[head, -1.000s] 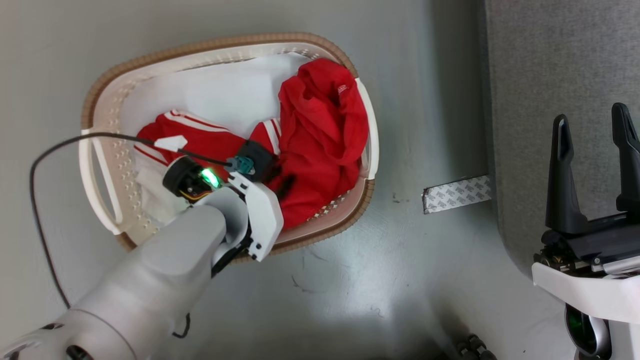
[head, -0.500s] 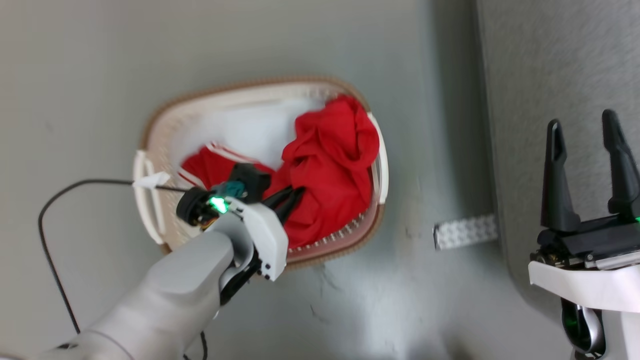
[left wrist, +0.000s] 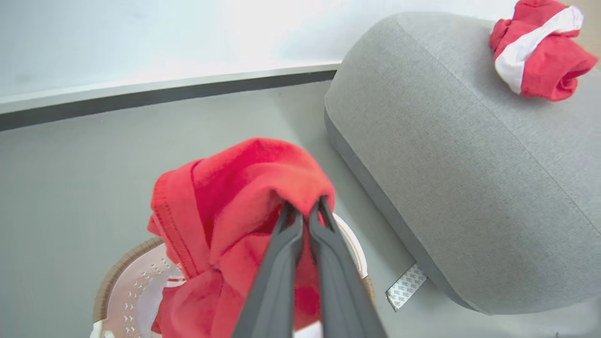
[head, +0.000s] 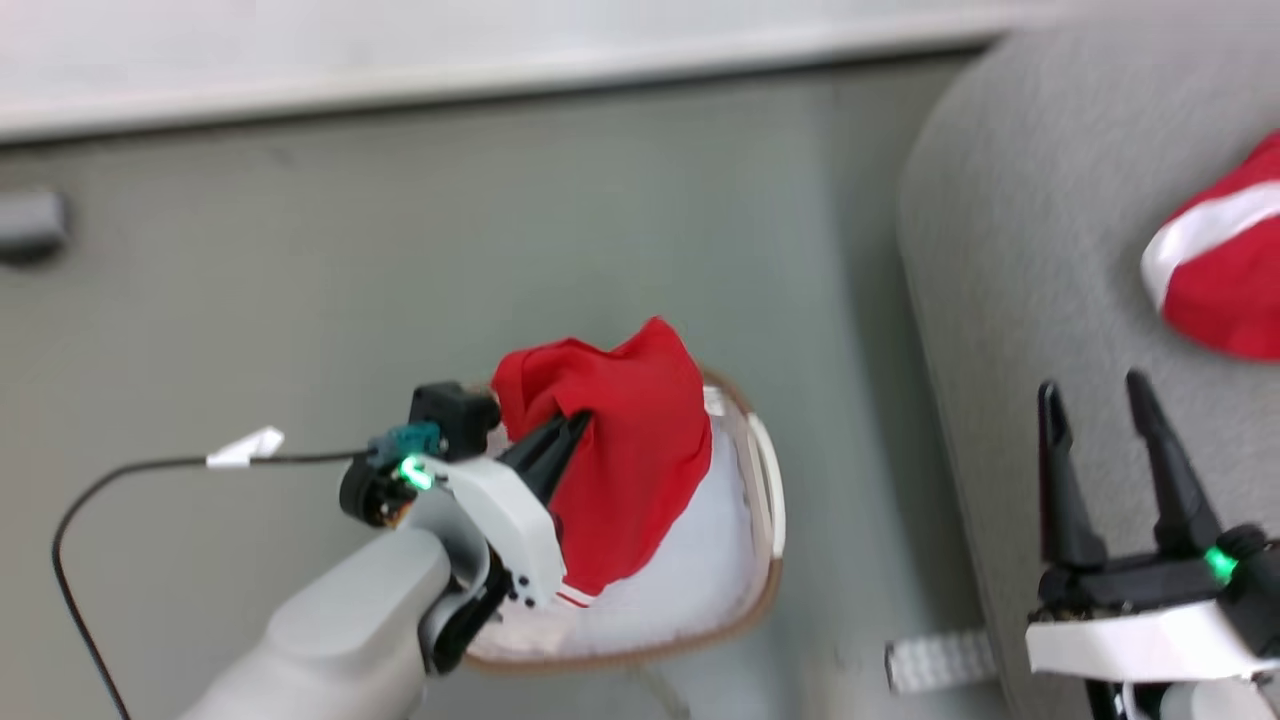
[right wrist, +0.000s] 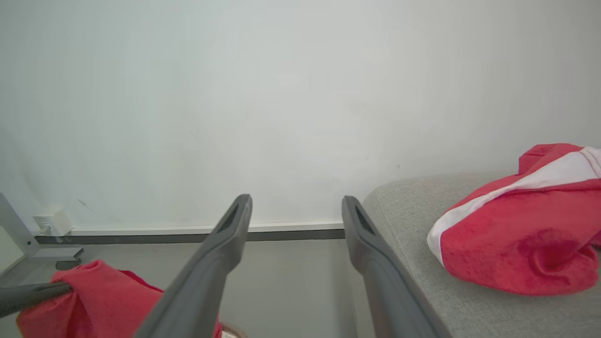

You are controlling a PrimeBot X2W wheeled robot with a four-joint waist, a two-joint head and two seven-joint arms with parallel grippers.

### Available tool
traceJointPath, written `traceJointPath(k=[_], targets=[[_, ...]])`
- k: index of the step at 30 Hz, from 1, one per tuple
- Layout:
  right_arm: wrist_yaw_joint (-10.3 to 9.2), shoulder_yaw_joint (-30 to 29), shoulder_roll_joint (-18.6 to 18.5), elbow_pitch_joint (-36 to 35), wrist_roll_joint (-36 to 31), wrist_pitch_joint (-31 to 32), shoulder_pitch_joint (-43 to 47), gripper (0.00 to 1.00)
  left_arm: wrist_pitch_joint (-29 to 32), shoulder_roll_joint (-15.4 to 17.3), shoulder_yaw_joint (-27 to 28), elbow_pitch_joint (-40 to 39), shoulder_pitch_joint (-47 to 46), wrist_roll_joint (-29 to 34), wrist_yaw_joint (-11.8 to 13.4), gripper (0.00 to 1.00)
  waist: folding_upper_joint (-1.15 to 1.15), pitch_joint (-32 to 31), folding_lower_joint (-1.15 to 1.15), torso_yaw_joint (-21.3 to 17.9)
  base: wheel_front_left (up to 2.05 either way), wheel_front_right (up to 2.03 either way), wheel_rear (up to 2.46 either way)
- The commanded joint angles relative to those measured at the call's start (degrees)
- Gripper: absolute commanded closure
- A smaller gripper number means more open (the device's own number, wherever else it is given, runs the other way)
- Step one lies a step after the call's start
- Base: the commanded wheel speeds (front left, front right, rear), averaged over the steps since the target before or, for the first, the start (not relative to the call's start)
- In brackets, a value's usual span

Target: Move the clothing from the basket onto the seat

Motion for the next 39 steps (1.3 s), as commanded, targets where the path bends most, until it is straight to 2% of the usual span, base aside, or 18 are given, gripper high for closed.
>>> traceJointPath(k=[1,15,21,30,35,39], targets=[[-0.13,0.2,-0.1,0.6,0.5,0.0,1.4,0.00,-0.1,0.7,0.5,-1.4,1.8,0.8,0.6,1.00,0.00,-8.1,0.01,1.8,0.00,0.00,0.00],[-0.13,1.7,-0.1,4.6,1.0,0.1,8.2,0.00,1.5,6.0,3.1,-19.0,6.3,0.5,8.7,1.00,0.00,-22.6,0.01,2.8,0.00,0.00,0.00],[-0.13,2.9,-0.1,5.0,1.3,0.1,9.3,0.00,3.4,9.2,4.3,-27.0,4.9,0.9,11.9,1.00,0.00,-24.7,0.01,2.4,0.00,0.00,0.00],[-0.13,7.9,-0.1,3.2,-0.1,0.0,8.6,0.00,5.3,13.1,6.4,-36.9,5.3,-0.3,15.5,1.00,0.00,-25.3,0.01,2.4,0.00,0.00,0.00],[-0.13,11.7,-0.1,1.7,-2.1,0.1,5.5,0.00,6.2,14.0,6.2,-40.0,5.8,0.1,16.7,1.00,0.00,-25.1,0.01,2.6,0.00,0.00,0.00],[-0.13,16.3,-0.1,1.7,-3.5,0.1,1.7,0.00,6.6,13.3,5.6,-41.1,5.8,0.5,17.1,1.00,0.00,-25.1,0.01,2.6,0.00,0.00,0.00]])
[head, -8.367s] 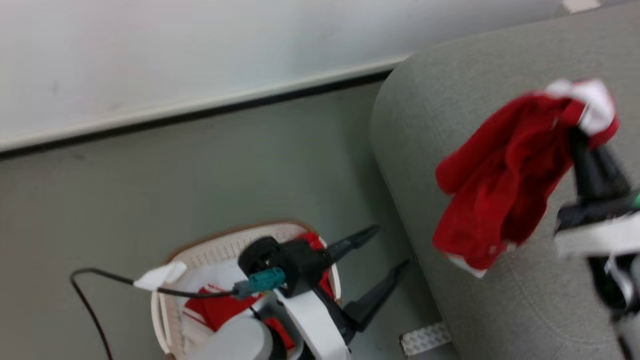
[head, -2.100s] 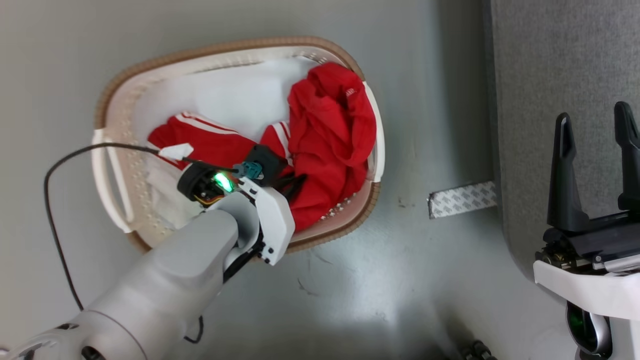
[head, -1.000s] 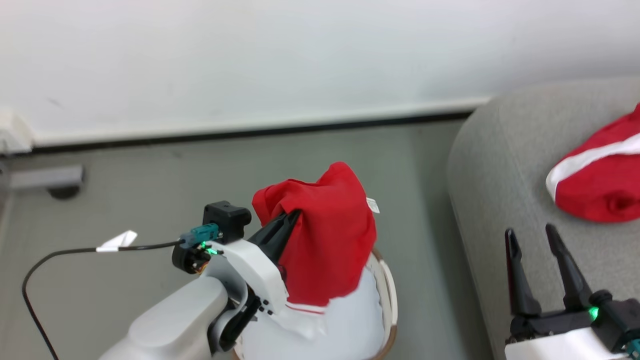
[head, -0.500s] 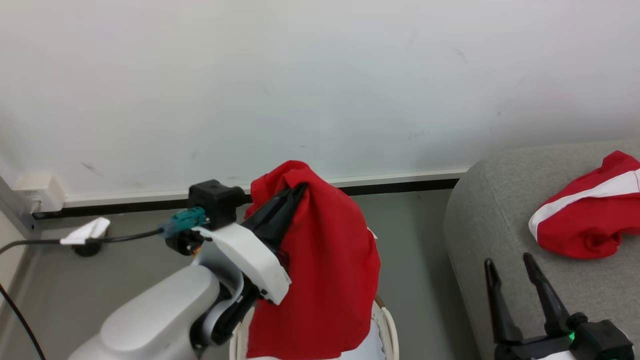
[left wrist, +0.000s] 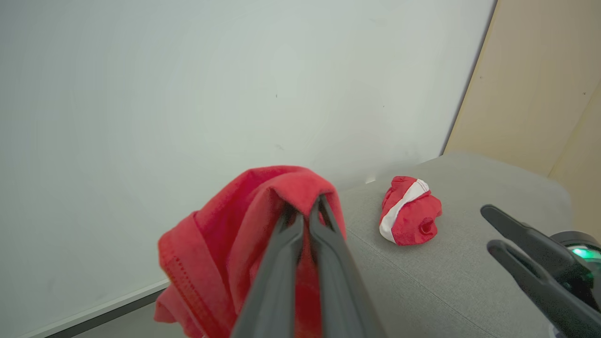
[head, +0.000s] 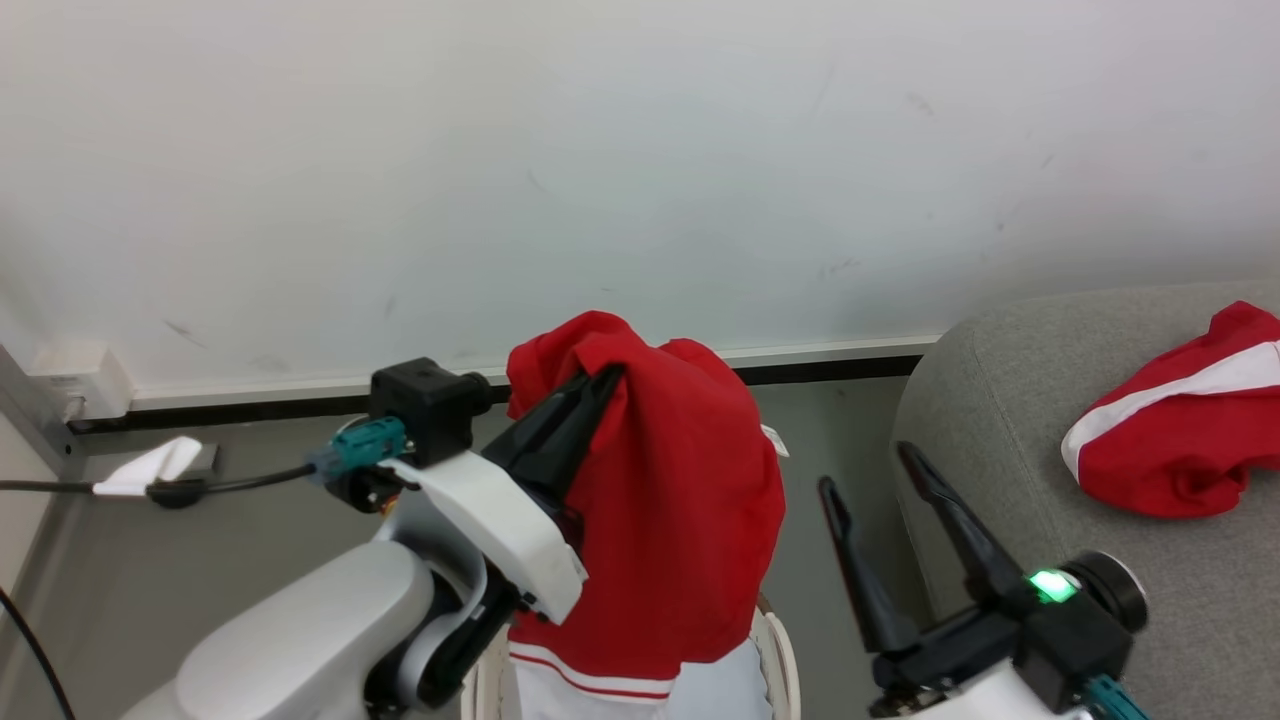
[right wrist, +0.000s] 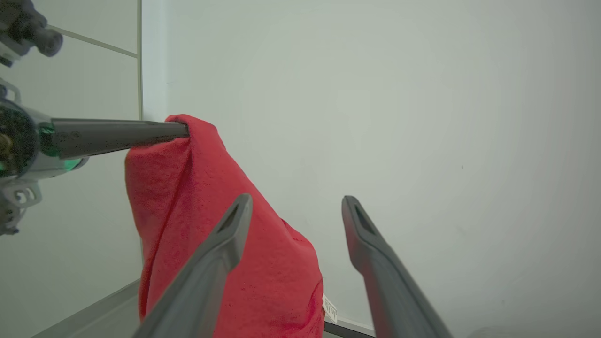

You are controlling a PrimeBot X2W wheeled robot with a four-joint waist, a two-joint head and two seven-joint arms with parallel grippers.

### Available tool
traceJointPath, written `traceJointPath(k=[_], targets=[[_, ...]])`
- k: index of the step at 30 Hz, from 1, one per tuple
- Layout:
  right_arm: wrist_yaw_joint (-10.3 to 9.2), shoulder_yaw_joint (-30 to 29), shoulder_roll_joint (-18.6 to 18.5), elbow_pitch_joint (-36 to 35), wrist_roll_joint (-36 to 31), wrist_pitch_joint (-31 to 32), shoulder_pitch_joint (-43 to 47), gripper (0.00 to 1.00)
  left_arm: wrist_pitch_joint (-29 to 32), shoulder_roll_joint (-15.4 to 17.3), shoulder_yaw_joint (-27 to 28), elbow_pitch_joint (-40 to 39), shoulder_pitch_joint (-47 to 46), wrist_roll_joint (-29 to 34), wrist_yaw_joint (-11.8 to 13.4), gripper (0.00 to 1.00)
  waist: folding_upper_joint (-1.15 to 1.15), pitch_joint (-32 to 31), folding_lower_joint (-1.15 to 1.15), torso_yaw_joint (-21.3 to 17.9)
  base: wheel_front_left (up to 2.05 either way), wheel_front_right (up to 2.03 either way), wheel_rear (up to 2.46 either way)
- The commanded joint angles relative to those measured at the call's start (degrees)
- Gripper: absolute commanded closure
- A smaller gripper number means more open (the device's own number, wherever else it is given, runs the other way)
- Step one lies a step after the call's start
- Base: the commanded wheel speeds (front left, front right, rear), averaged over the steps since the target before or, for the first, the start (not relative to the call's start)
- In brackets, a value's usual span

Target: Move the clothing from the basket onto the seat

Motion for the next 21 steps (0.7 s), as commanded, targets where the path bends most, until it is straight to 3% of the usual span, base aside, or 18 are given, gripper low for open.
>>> traceJointPath(k=[1,11,21], targets=[[-0.13,2.0,-0.1,0.3,-0.4,0.1,-2.2,0.00,0.2,-0.4,-0.2,-0.5,0.3,0.6,0.1,1.00,0.00,0.0,0.01,-0.1,0.00,0.00,0.00],[-0.13,11.8,-0.2,6.0,-0.1,0.1,-11.6,0.00,1.2,-3.0,-2.3,-2.3,-1.3,1.5,-0.8,1.00,0.00,0.2,0.01,0.2,0.00,0.00,0.00],[-0.13,13.9,-0.1,14.8,3.3,0.1,-16.4,0.00,2.4,-5.6,-4.9,-7.1,-1.1,0.5,-3.0,1.00,0.00,0.1,0.01,2.1,0.00,0.00,0.00]])
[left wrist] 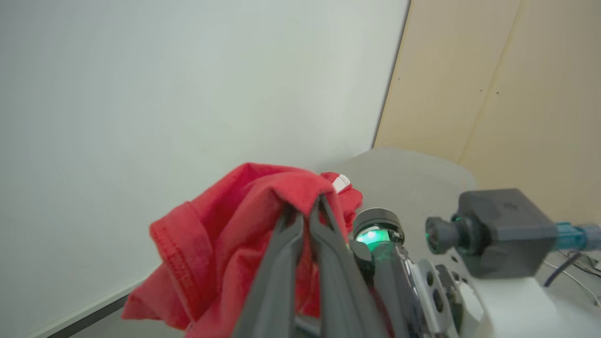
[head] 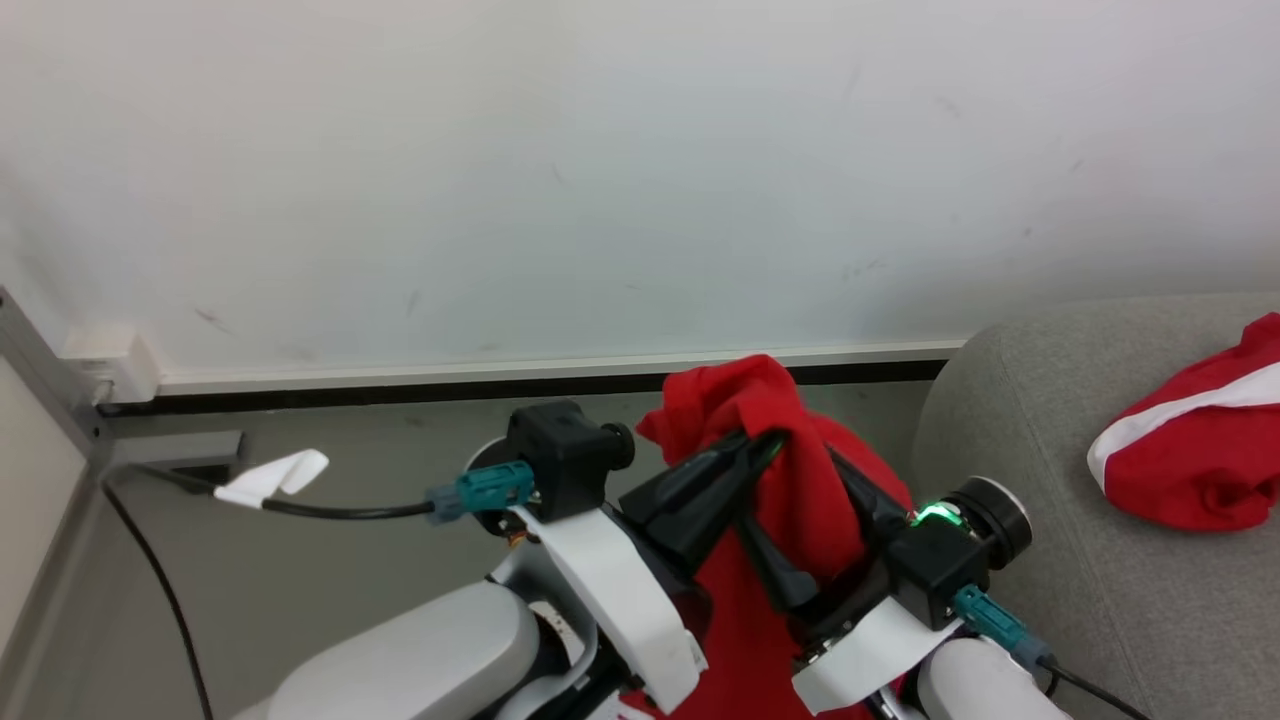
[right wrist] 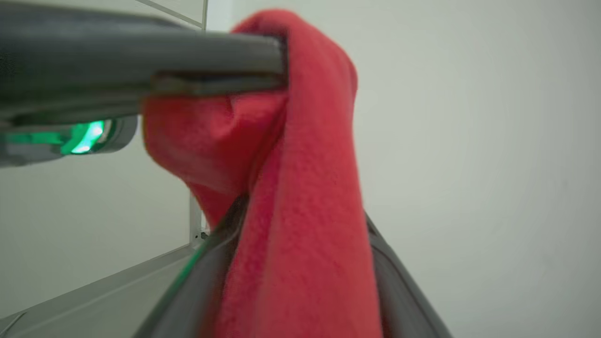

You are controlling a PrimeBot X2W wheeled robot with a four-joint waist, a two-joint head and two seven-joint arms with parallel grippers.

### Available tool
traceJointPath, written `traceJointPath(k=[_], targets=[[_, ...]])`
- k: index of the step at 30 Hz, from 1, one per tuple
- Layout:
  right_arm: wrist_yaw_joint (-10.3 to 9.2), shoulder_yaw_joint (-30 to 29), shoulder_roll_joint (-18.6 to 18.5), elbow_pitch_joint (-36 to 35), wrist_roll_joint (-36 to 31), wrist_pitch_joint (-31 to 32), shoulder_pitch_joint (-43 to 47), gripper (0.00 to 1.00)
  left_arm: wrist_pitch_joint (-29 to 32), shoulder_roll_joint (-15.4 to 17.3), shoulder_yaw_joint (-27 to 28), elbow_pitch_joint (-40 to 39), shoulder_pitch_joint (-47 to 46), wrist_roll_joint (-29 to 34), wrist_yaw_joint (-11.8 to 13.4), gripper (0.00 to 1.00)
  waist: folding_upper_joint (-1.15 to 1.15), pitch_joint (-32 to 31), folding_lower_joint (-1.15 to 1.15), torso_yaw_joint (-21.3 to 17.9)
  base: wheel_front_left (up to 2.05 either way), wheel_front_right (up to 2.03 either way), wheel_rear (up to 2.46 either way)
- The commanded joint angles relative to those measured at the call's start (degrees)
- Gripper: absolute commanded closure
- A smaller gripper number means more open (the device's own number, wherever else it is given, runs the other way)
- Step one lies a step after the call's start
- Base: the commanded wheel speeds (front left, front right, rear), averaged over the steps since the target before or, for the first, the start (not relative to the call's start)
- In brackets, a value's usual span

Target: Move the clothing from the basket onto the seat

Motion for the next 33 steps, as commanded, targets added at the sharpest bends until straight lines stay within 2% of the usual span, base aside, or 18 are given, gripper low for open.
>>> traceJointPath(k=[1,2,3,4,10,11,12,13,18,24,33], targets=[[-0.13,1.1,-0.1,2.3,1.8,0.1,-1.1,0.00,0.1,-0.4,-0.3,-0.9,0.3,-0.5,-0.5,1.00,0.00,0.0,0.00,0.6,0.00,0.00,0.00],[-0.13,1.5,-0.1,3.0,3.0,0.1,-1.4,0.47,0.2,-0.4,-0.4,-1.2,0.4,-0.5,-0.6,1.00,0.00,0.0,0.00,0.8,0.00,0.00,0.00],[-0.13,1.5,-0.1,3.0,3.0,0.1,-1.4,0.47,0.2,-0.4,-0.4,-1.2,0.4,-0.5,-0.6,1.00,0.00,0.0,0.00,0.8,0.00,0.00,0.00],[-0.13,2.8,-0.1,4.1,4.7,0.1,-2.0,1.00,0.2,-0.3,-0.5,-1.5,0.6,-0.6,-0.6,1.00,0.00,0.1,0.00,1.1,0.00,0.00,0.00],[-0.13,2.8,-0.2,4.7,6.4,0.0,-2.9,1.00,-0.4,0.8,-0.1,-0.5,1.3,-0.5,0.1,1.00,0.00,0.4,0.00,1.0,0.00,0.00,0.00],[-0.13,2.5,-0.2,4.6,6.5,0.0,-3.0,1.00,-0.7,0.9,0.0,-0.2,1.4,-0.4,0.3,0.89,0.00,0.4,0.00,1.0,0.00,0.00,0.00],[-0.13,2.1,-0.1,4.5,6.6,0.0,-3.0,1.00,-0.8,1.0,0.0,0.0,1.6,-0.2,0.4,0.61,0.00,0.5,0.00,0.9,0.00,0.00,0.00],[-0.13,1.8,-0.1,4.3,6.6,0.0,-3.0,1.00,-1.1,1.0,-0.1,0.3,1.8,-0.2,0.5,0.00,0.00,0.5,0.00,0.9,0.00,0.00,0.00],[-0.13,-1.2,-0.1,3.6,6.1,0.0,-2.4,1.00,-2.0,1.0,-0.7,2.4,2.7,1.1,1.1,0.00,0.00,1.0,0.00,0.7,0.00,0.00,0.00],[-0.13,-5.9,-0.1,3.3,4.6,0.0,-1.9,1.00,-3.4,0.4,-1.5,5.0,4.0,1.4,0.6,0.00,0.00,1.4,0.00,0.2,0.00,0.00,0.00],[-0.13,-8.9,-0.1,1.9,2.5,0.0,-0.4,1.00,-4.7,-0.3,-1.7,6.9,4.6,1.3,0.3,0.00,0.00,1.9,0.00,-2.5,0.00,0.00,0.00]])
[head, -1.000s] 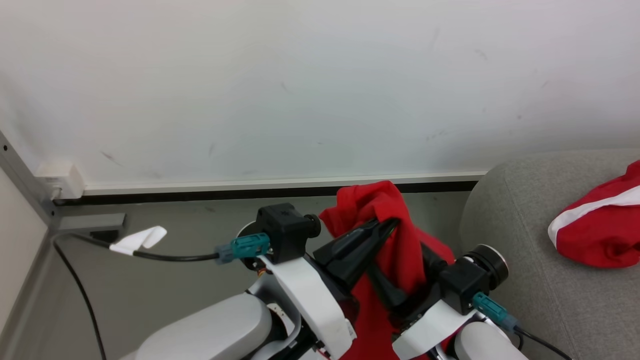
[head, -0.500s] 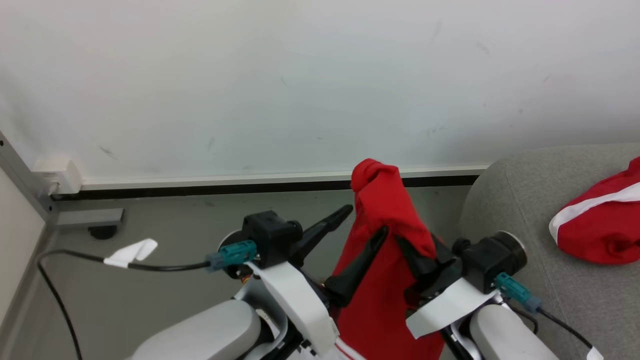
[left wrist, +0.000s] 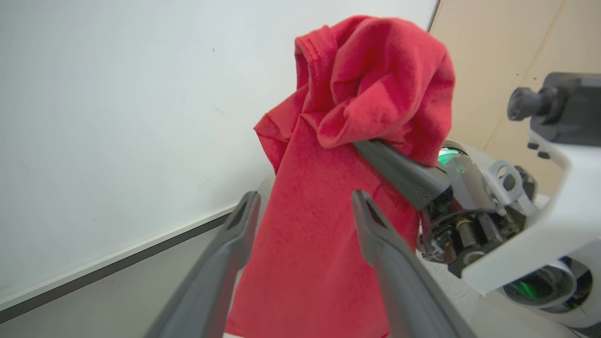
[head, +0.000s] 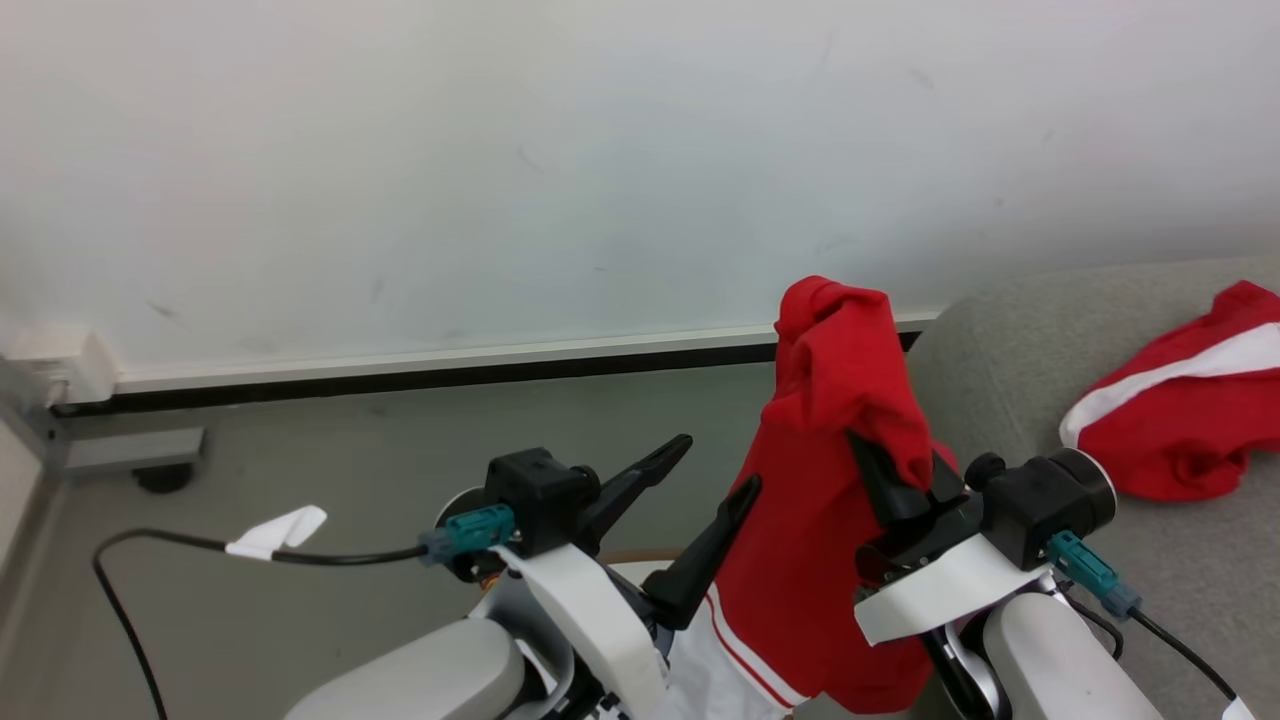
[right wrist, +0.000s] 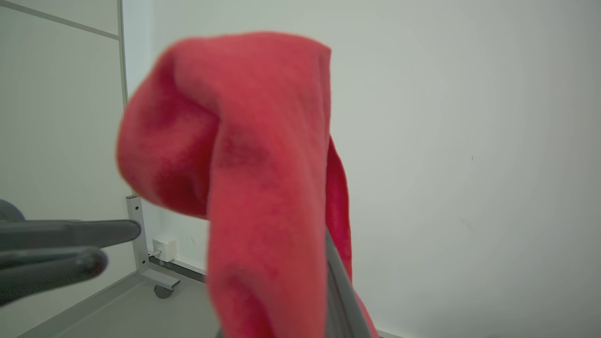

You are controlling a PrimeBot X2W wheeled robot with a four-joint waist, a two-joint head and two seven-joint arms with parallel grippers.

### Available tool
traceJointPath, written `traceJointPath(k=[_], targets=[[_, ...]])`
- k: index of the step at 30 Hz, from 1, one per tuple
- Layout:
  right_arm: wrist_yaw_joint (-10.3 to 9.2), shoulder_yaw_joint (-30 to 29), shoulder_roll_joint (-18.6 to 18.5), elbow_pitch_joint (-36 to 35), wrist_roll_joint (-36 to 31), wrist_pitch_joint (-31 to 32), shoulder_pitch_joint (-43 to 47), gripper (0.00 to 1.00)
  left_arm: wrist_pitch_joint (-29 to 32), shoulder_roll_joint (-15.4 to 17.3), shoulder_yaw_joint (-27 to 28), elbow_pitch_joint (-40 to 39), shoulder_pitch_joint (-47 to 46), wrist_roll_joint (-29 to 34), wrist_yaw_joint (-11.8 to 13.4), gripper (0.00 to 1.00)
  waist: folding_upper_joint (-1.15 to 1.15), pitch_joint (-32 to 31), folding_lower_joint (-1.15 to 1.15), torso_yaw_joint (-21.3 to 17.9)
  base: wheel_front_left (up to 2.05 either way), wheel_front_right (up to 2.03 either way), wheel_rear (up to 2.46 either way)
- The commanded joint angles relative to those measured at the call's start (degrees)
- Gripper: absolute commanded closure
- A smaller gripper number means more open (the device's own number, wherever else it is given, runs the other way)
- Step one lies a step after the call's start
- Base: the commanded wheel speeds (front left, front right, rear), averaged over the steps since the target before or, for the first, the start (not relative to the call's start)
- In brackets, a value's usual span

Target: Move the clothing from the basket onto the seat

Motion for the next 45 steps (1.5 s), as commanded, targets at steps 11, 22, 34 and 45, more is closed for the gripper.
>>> traceJointPath(k=[11,22,34,45], targets=[[-0.13,-3.9,-0.1,-3.1,-3.5,0.0,2.5,1.00,-1.2,-0.3,-0.6,-0.2,1.0,1.2,-0.3,0.00,0.00,2.1,0.00,-10.2,0.00,0.00,0.00],[-0.13,-7.0,-0.3,-6.7,-4.6,0.0,5.9,1.00,-1.3,-1.6,-2.0,-1.5,0.0,2.7,-0.6,0.00,0.00,5.4,0.00,-19.5,0.00,0.00,0.00],[-0.13,-18.3,-0.1,-12.0,-3.0,0.0,2.1,1.00,1.3,-0.7,-4.3,-6.3,-5.8,7.5,-2.3,0.00,0.00,19.2,0.00,-17.1,0.00,0.00,0.00],[-0.14,-38.1,-3.2,-14.6,-4.2,4.9,-19.6,1.00,5.1,4.8,-2.7,-14.4,-14.3,10.6,-5.3,0.00,0.00,37.2,0.00,-12.6,0.00,0.00,0.00]])
